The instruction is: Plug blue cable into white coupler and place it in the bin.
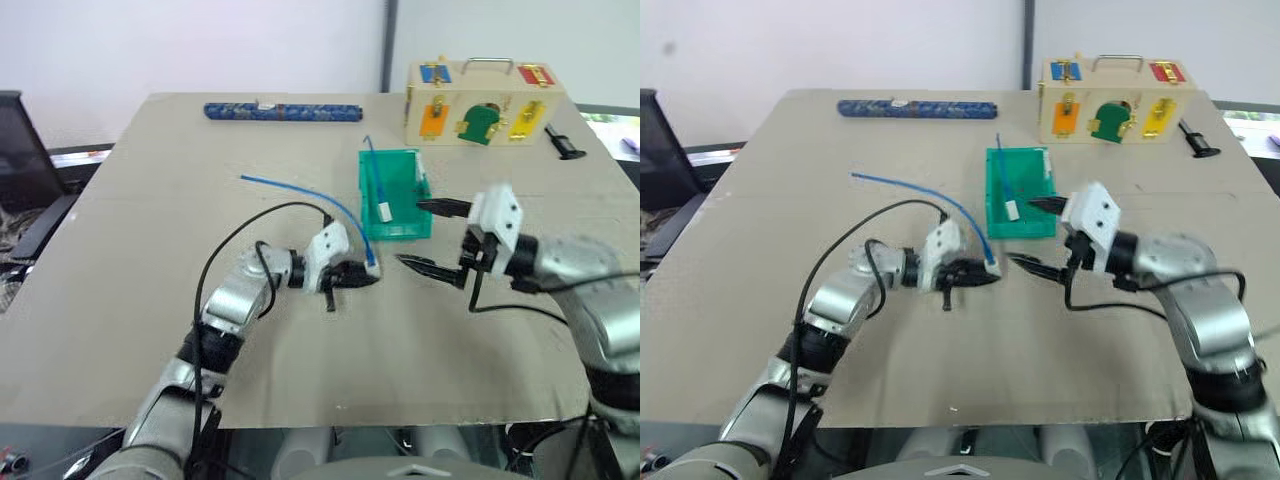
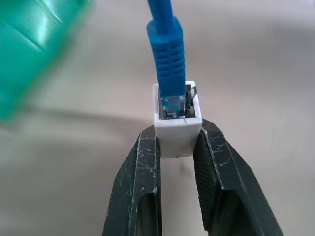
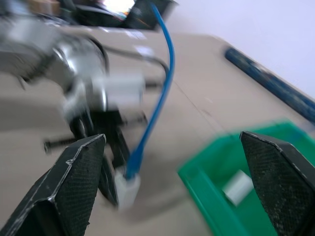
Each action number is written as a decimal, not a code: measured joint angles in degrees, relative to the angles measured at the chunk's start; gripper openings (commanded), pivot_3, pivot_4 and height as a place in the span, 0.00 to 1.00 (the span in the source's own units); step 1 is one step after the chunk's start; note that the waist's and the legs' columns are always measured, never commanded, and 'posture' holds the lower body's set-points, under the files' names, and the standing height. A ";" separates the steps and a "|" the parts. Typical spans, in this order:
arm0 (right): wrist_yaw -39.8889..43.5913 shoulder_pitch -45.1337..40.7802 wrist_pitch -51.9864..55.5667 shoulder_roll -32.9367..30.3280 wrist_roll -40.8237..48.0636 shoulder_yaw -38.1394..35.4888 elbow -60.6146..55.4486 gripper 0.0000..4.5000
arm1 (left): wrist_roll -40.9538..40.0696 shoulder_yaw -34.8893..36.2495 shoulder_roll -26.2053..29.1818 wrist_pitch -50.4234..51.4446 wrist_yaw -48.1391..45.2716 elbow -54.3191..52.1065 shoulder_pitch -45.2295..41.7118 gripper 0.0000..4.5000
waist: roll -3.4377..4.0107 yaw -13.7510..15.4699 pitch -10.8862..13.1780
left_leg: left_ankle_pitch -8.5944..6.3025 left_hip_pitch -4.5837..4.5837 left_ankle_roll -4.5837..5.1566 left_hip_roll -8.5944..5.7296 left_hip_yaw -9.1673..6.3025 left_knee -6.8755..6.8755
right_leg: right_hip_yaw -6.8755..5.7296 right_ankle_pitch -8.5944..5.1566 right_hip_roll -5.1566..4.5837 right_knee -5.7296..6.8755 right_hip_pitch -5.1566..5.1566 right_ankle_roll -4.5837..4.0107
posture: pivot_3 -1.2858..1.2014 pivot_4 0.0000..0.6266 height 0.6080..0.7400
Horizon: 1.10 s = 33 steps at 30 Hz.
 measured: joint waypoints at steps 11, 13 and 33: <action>-20.63 27.09 3.43 8.12 -8.15 -2.11 -18.89 1.00 | -4.07 10.42 -13.32 22.69 22.43 20.49 -28.41 0.30 | -0.12 -0.54 0.07 | 0.01 0.28 -0.02 -0.10 0.08 0.05 | 0.02 -0.17 0.05 0.11 0.20 0.28 | 0.52 0.24 1.00; -21.27 28.20 3.33 8.46 -8.30 -2.26 -18.90 1.00 | -3.25 10.41 -14.48 22.81 23.82 28.14 -32.53 0.47 | -0.15 -0.49 0.09 | 0.02 0.27 -0.02 -0.12 0.12 0.04 | 0.00 -0.17 0.06 0.10 0.20 0.28 | 0.52 0.24 1.00; -16.84 26.20 -2.52 5.22 -3.92 -6.87 -12.03 1.00 | -11.83 16.93 0.64 14.79 13.71 -15.53 2.31 0.93 | -0.08 -0.48 0.26 | 0.13 0.29 -0.23 0.25 0.50 -0.14 | 0.39 -0.02 0.06 -0.13 0.09 0.01 | 0.52 0.24 1.00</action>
